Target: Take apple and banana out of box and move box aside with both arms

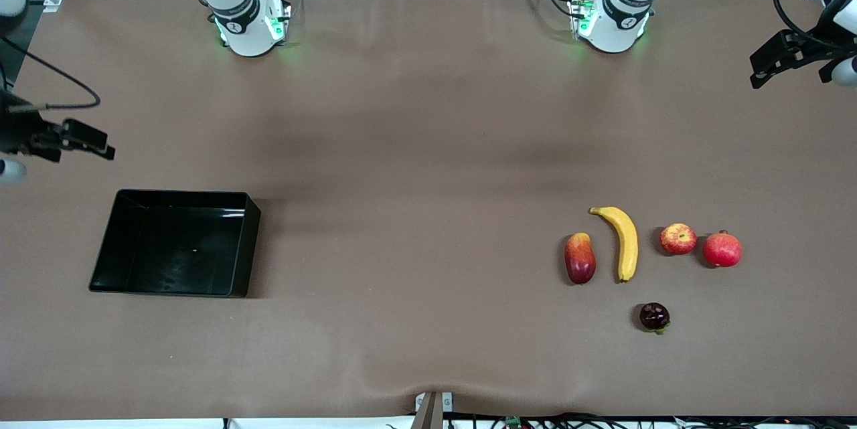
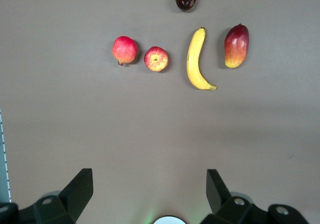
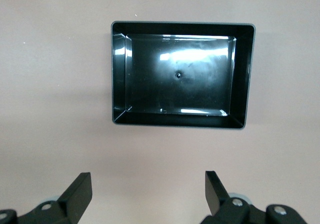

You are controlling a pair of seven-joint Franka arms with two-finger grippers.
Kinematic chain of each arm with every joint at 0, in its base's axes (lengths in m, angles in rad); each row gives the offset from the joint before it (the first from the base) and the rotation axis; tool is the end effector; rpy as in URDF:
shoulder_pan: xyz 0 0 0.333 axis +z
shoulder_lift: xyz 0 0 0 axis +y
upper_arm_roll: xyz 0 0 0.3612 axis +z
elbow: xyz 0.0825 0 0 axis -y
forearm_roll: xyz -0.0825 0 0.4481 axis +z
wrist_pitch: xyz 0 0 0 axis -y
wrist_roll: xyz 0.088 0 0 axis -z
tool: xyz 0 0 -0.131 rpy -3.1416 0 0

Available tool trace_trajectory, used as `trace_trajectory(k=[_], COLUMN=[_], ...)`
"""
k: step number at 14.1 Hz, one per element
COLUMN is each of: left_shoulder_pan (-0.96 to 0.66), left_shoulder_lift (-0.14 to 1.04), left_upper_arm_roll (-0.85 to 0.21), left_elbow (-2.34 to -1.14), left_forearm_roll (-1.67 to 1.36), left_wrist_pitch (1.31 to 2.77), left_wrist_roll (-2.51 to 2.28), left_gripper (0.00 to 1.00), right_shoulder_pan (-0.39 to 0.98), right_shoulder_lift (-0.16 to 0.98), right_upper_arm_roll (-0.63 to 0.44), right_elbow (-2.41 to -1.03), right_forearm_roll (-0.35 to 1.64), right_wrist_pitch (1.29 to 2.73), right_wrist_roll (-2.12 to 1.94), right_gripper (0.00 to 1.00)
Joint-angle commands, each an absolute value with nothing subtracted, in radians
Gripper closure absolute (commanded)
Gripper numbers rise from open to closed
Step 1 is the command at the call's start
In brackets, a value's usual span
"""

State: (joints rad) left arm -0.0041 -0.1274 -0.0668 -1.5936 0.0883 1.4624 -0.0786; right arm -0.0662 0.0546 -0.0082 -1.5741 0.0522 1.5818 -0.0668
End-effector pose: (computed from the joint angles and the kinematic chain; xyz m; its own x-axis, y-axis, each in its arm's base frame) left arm 0.5598 -0.0302 0.6997 0.9998 0.0174 0.0040 0.0177 -0.9952 -0.0961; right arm 0.6347 -0.0404 0.6108 0.9990 -0.0082 -0.0433 -0.0106 -0.9984 -0.0546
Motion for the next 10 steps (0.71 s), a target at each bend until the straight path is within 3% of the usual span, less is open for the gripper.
trace_trajectory(k=[1,10], left_shoulder_pan=[-0.008,-0.015], left_shoulder_lift=[-0.129,-0.121], left_upper_arm_roll=[-0.061,-0.071], left_elbow=[-1.582,-1.583], left_forearm_roll=[0.074,0.037], left_wrist_pitch=[1.462,1.462], left_wrist_roll=[-0.061,-0.064], left_gripper=[0.0,0.0], right_shoulder_pan=[-0.034,0.028], right_shoulder_lift=[-0.011,-0.072], right_upper_arm_roll=[-0.017,-0.051], right_elbow=[-1.615,-1.621], right_forearm_roll=[0.035,0.018], right_wrist_pitch=[1.547,1.485], right_wrist_roll=[0.01,0.088], right_gripper=[0.0,0.0])
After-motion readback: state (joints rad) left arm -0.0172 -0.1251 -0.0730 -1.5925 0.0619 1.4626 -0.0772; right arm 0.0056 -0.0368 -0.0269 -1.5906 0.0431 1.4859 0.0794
